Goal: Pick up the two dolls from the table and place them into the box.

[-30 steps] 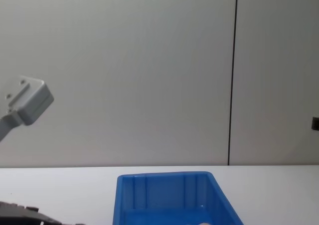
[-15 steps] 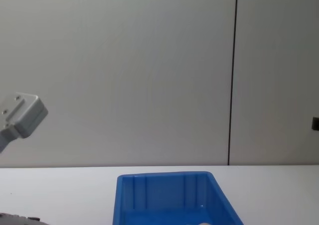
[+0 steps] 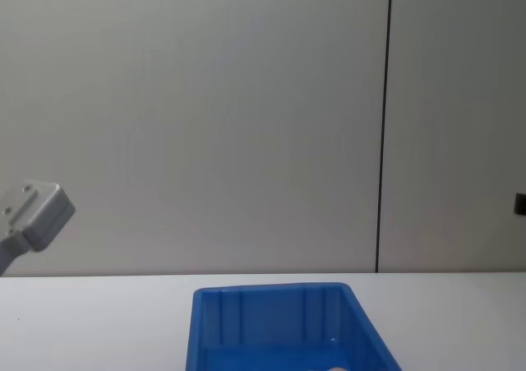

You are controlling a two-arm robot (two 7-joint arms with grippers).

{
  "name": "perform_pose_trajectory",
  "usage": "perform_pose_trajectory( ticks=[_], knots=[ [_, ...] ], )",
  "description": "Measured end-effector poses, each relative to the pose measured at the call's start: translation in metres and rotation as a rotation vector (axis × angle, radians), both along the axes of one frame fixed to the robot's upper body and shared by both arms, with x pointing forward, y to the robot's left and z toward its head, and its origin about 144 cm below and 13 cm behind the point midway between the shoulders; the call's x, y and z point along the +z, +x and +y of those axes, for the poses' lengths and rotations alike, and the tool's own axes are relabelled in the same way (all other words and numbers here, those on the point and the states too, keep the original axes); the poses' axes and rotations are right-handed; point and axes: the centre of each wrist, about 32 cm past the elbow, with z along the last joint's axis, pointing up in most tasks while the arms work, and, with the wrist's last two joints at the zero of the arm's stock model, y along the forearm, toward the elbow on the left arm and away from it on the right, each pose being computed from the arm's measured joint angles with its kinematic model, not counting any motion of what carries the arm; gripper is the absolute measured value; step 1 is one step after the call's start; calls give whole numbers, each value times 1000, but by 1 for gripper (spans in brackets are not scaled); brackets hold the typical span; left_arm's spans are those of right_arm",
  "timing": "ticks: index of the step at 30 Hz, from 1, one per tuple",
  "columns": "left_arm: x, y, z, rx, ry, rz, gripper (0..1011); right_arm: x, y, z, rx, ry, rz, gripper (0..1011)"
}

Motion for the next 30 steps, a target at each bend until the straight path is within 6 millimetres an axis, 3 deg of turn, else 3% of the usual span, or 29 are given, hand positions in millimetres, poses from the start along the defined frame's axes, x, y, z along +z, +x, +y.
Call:
perform_pose_trajectory(
  ticks=[24,30],
  knots=[
    [-14,20,0,-4,-36,7,1001,0,0,0,0,0,0,1000],
    [-15,22,0,-5,-38,10,903,0,0,0,0,0,0,1000]
  ],
)
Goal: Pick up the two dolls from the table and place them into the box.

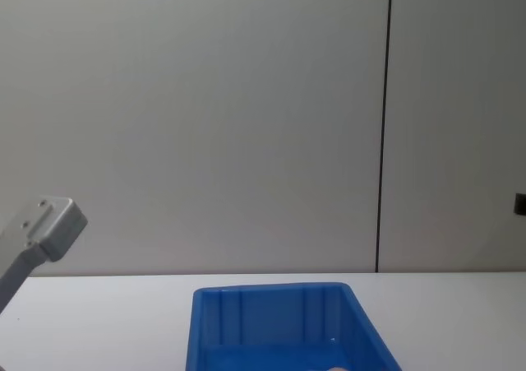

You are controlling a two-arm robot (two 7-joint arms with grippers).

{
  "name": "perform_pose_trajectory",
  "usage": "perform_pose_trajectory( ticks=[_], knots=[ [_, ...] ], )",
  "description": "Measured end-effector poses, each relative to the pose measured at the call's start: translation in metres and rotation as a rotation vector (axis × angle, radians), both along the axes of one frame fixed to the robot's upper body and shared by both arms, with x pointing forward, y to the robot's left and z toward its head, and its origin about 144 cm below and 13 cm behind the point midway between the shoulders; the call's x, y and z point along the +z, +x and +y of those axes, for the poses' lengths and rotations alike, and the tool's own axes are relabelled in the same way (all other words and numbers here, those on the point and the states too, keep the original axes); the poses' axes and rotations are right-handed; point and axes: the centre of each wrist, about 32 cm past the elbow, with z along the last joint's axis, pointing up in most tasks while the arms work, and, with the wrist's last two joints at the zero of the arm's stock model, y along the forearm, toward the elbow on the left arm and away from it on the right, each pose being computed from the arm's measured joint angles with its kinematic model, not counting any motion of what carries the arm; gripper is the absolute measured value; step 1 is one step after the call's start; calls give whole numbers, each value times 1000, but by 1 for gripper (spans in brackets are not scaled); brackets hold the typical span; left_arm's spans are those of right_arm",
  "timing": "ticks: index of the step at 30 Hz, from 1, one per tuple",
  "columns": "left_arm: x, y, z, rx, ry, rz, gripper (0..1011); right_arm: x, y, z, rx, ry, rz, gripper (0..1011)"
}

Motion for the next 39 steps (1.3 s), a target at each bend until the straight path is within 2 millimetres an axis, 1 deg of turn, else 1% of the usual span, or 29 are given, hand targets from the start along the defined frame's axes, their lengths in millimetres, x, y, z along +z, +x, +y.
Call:
perform_pose_trajectory(
  ticks=[1,2,3,5,6,10,12,15,21,26,30,39],
  knots=[
    [0,0,0,0,0,1,885,0,0,0,0,0,0,1000],
    [0,1,0,0,0,1,833,0,0,0,0,0,0,1000],
    [0,1,0,0,-1,1,815,0,0,0,0,0,0,1000],
    [-1,1,0,0,-1,2,743,0,0,0,0,0,0,1000],
    [-1,1,0,0,-1,2,743,0,0,0,0,0,0,1000],
    [-1,2,0,-1,-1,3,602,0,0,0,0,0,0,1000],
    [-1,2,0,-1,-2,3,594,0,0,0,0,0,0,1000],
    [-1,3,0,-1,-2,4,556,0,0,0,0,0,0,1000],
    [-1,3,0,-2,0,-1,524,0,0,0,0,0,0,1000],
    [1,2,0,-2,0,-36,482,0,0,0,0,0,0,1000],
    [5,2,0,2,0,-73,461,0,0,0,0,0,0,1000],
    [20,4,1,4,-11,-185,403,0,0,0,0,0,0,1000]
  ],
)
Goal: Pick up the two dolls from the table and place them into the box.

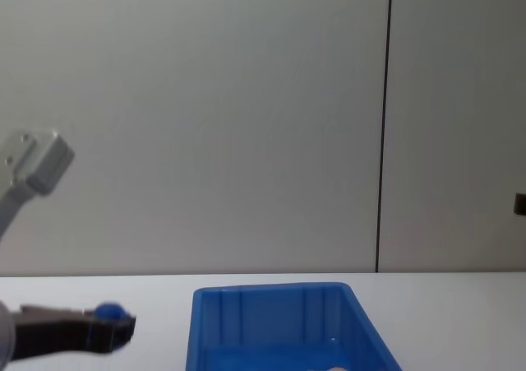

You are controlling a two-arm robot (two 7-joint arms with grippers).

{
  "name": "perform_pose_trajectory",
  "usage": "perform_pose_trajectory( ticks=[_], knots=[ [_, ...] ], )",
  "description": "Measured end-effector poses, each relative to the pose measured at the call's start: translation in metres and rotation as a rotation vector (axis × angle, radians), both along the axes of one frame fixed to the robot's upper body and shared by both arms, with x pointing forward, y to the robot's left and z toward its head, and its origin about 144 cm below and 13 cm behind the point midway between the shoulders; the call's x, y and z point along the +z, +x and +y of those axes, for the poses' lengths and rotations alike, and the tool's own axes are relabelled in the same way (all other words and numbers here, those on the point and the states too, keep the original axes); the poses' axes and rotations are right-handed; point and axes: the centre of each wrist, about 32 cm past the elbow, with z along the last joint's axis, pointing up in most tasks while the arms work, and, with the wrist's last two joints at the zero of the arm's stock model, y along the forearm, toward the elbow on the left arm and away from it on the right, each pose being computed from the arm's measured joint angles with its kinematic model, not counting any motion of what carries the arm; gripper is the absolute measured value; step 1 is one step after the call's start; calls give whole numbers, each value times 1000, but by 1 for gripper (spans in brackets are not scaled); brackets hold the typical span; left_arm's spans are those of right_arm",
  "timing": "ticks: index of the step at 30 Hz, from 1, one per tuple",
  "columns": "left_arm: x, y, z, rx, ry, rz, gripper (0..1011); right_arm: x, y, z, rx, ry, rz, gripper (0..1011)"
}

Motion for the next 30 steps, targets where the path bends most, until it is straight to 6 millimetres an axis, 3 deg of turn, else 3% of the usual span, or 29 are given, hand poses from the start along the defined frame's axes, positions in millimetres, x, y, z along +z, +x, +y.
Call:
perform_pose_trajectory(
  ticks=[17,30],
  knots=[
    [42,21,-10,-153,-116,-197,297,0,0,0,0,0,0,1000],
    [57,40,-22,-317,-210,-213,224,0,0,0,0,0,0,1000]
  ],
)
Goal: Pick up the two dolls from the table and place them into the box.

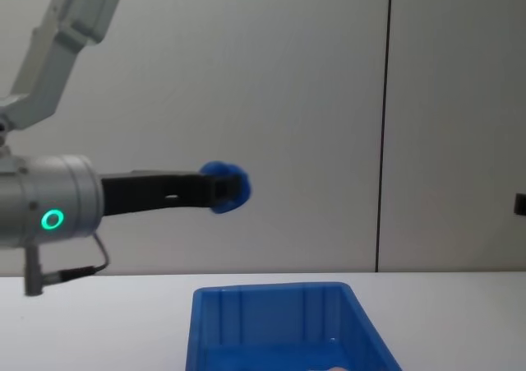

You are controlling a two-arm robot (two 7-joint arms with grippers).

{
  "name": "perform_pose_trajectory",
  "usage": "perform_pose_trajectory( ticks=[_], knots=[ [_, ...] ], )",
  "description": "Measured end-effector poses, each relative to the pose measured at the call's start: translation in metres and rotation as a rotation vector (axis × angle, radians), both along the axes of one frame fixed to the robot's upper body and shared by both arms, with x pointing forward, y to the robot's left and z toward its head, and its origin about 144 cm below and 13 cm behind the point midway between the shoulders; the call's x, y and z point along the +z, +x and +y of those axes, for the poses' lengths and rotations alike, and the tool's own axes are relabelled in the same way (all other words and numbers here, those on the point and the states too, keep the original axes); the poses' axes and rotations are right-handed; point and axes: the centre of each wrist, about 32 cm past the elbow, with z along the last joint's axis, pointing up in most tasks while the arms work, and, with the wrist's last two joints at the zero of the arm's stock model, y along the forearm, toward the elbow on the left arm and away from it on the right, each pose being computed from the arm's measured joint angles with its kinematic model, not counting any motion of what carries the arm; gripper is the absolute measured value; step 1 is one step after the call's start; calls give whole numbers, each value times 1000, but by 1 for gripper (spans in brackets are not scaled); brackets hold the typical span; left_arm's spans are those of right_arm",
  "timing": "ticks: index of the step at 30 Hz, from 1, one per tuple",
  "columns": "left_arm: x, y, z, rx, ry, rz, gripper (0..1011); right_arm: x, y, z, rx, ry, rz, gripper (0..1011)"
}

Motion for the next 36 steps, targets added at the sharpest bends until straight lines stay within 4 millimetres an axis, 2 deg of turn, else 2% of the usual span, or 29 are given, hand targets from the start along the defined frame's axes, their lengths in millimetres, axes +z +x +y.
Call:
perform_pose_trajectory(
  ticks=[12,20,28,36],
  knots=[
    [4,20,-12,-192,-24,63,184,0,0,0,0,0,0,1000],
    [0,33,-18,-304,12,152,183,0,0,0,0,0,0,1000],
    [-5,39,-21,-346,45,204,183,0,0,0,0,0,0,1000],
    [-5,37,-19,-313,50,183,195,0,0,0,0,0,0,1000]
  ],
)
